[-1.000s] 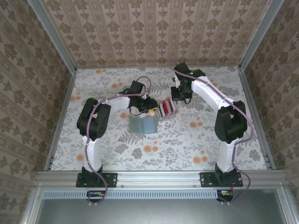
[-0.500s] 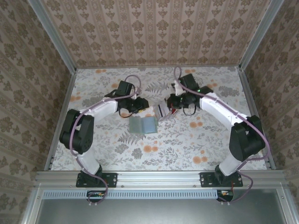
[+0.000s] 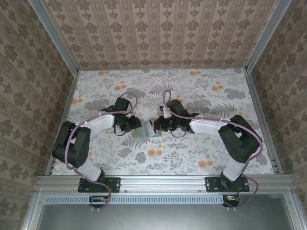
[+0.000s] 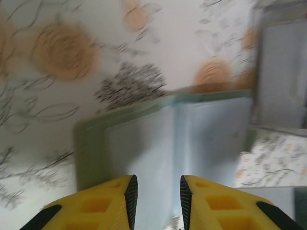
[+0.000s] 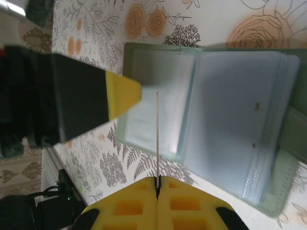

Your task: Put the credit cards into the card holder

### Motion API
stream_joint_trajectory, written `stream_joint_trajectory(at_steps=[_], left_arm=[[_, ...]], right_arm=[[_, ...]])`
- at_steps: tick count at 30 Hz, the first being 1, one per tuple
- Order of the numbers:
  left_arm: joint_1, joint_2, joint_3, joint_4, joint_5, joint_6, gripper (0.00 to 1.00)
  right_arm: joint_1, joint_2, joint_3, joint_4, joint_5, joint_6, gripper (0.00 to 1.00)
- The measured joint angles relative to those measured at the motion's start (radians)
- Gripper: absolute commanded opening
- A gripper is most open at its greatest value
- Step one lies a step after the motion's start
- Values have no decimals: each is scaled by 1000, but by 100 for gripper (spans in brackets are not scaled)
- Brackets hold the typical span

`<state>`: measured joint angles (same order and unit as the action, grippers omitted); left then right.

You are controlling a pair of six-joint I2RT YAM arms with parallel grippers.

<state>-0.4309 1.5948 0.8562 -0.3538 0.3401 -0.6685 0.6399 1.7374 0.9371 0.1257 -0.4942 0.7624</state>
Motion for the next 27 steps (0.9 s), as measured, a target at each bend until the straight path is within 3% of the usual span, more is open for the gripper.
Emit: stream_joint_trajectory(at_steps=[11, 27], left_arm=[[0, -6, -68, 55, -27, -11, 19], [0, -7, -78, 74, -29, -11, 16]], right_arm=[[2, 89, -5, 62, 8, 24, 3], [4, 201, 91, 72, -48, 23, 3]])
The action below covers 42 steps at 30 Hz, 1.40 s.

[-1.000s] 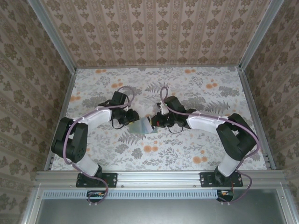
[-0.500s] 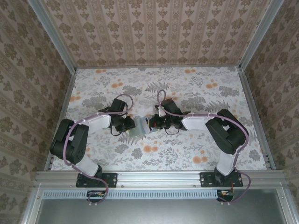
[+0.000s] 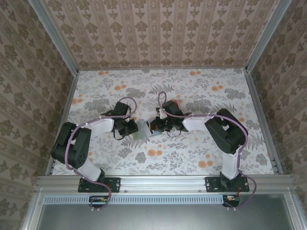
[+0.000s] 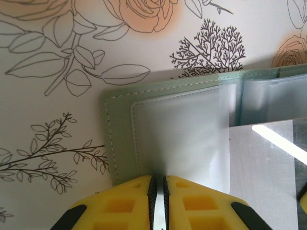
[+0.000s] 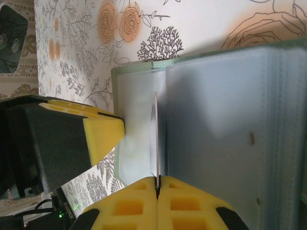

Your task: Put the credit cards into the card holder

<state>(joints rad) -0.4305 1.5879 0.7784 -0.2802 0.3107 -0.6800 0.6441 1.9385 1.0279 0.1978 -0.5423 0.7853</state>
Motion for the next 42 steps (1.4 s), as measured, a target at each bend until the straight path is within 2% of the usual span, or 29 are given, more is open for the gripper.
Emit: stream_joint_trajectory(at_steps=[20, 29, 42], left_arm=[[2, -2, 1, -11, -18, 5, 13], [64, -53, -30, -61, -50, 25, 11], [86, -65, -39, -65, -66, 46, 10]], right_arm=[[5, 24, 68, -42, 14, -64, 3], [71, 56, 121, -59, 18, -63, 3], [75, 148, 155, 57, 3, 1, 3]])
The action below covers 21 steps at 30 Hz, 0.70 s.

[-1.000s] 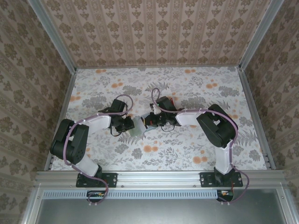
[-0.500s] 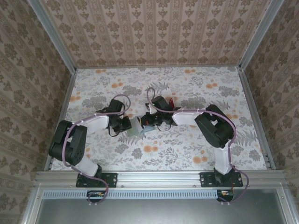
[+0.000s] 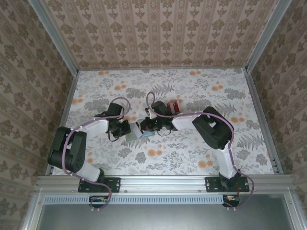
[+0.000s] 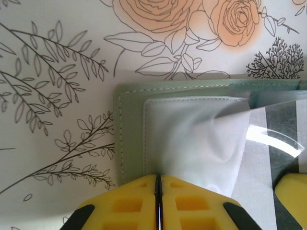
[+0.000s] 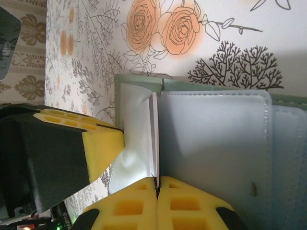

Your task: Put the credit cards into the card holder

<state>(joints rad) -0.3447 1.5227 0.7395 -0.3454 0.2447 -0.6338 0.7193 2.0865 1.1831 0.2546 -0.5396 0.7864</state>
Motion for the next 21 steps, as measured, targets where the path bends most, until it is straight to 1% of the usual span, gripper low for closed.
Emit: stream_joint_trajectory(at_steps=[11, 21], left_arm=[[13, -1, -5, 16, -6, 3, 9], [13, -5, -9, 23, -5, 3, 8]], right_arm=[[-3, 35, 34, 29, 6, 59, 3], [4, 35, 35, 34, 51, 110, 3]])
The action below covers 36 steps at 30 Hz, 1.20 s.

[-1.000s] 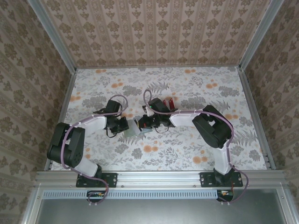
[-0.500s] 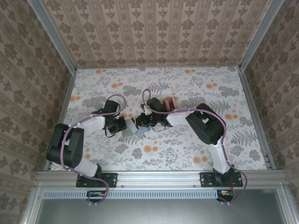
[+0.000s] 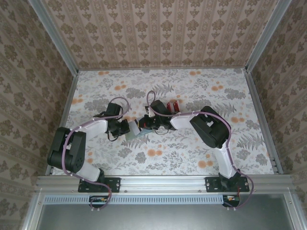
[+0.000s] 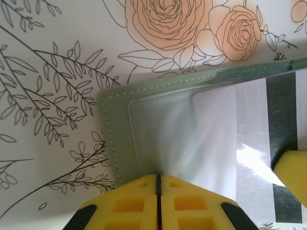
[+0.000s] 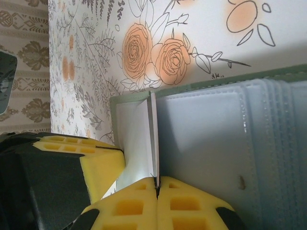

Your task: Put the credit cards into the card holder

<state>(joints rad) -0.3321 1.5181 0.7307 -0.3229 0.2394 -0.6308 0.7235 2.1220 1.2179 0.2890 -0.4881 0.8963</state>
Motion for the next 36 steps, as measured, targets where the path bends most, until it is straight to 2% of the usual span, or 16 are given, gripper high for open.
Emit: stream_joint_trajectory(at_steps=[5, 9, 16, 21, 24, 31, 36], left_arm=[[0, -2, -1, 0, 0, 0, 9], [0, -7, -4, 1, -2, 0, 9], [-1, -8, -4, -8, 11, 0, 9], [-2, -8, -4, -23, 19, 1, 8], [-2, -15, -3, -39, 21, 5, 9], [1, -71, 30, -101, 18, 22, 11], [13, -101, 43, -112, 2, 34, 10]], right_arm=[[20, 0, 20, -32, 47, -3, 5], [41, 0, 53, -102, 105, -35, 11], [64, -21, 97, -238, 216, -134, 35], [69, -43, 140, -379, 280, -210, 41], [68, -52, 167, -449, 311, -249, 40], [58, -63, 209, -539, 331, -313, 15], [55, -45, 297, -580, 325, -352, 13]])
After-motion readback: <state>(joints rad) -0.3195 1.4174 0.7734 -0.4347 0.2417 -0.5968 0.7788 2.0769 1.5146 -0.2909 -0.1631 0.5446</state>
